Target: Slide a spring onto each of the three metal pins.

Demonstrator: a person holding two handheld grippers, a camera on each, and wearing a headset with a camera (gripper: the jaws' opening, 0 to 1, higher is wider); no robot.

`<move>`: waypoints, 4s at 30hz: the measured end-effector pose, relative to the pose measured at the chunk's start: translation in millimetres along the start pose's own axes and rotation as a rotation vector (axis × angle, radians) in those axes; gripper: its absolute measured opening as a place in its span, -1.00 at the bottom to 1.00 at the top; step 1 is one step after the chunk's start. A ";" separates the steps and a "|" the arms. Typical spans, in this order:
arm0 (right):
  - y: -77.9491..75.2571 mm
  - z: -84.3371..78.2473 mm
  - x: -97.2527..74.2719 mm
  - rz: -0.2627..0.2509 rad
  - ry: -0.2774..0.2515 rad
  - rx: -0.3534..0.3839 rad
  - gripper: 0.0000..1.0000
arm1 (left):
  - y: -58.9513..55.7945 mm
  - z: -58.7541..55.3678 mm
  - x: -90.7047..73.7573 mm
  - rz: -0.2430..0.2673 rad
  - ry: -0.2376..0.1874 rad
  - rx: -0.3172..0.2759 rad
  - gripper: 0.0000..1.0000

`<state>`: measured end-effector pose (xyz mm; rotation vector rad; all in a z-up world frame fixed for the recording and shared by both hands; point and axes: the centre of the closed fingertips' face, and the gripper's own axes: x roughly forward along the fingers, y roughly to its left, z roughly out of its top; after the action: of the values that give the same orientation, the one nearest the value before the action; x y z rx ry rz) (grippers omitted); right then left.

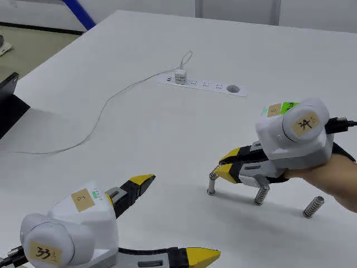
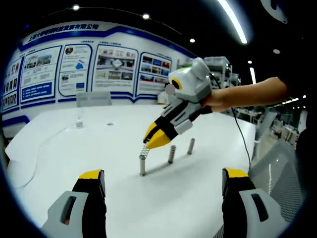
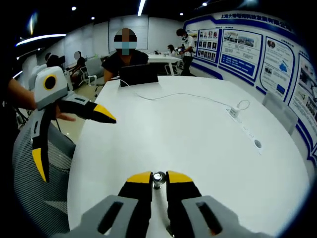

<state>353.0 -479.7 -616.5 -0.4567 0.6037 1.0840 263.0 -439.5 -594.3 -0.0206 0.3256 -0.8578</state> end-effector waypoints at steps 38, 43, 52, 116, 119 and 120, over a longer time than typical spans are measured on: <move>6.6 1.0 8.6 0.140 0.259 -0.137 -0.79 | -1.8 -1.0 0.6 -0.014 0.000 -0.025 1.00; 8.7 -3.1 12.6 0.155 0.286 -0.145 -0.79 | -2.6 -1.3 1.0 -0.017 0.002 -0.028 1.00; 9.1 -13.1 22.1 0.156 0.308 -0.146 -0.79 | -2.6 -1.5 1.1 -0.018 0.000 -0.036 0.99; -12.3 -19.7 -65.8 -0.070 -0.188 0.138 -0.17 | -0.1 -4.8 2.0 -0.010 0.008 -0.068 1.00; -19.2 -30.9 -79.0 -0.121 -0.214 0.160 0.01 | -0.3 -5.7 2.3 -0.013 0.012 -0.070 1.00; -20.2 -33.4 -82.4 -0.130 -0.220 0.164 0.02 | -0.7 -5.4 2.4 -0.015 0.011 -0.068 1.00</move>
<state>336.1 -564.2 -586.5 -0.2263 0.4575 0.9378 262.4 -441.2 -599.9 -0.0818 0.3650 -0.8615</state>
